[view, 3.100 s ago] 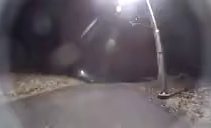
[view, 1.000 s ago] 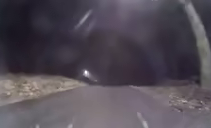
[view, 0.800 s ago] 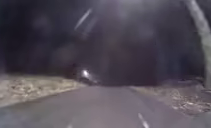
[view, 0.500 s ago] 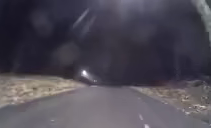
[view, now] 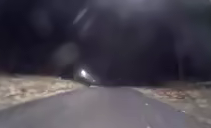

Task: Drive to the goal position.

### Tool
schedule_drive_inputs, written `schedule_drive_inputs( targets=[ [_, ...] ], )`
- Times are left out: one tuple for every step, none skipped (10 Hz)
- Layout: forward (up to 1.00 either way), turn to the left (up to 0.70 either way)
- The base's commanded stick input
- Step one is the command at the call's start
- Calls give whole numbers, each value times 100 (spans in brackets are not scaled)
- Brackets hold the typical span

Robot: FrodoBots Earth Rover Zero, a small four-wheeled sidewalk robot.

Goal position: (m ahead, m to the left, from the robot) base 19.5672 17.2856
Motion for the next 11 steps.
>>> schedule_drive_inputs(
  targets=[
    [100, 5],
    [100, 4],
    [100, 5],
    [100, 7],
    [100, 9],
    [100, 11],
    [100, 11],
    [100, 11],
    [100, 10],
    [100, 9],
    [100, 8]
  ],
)
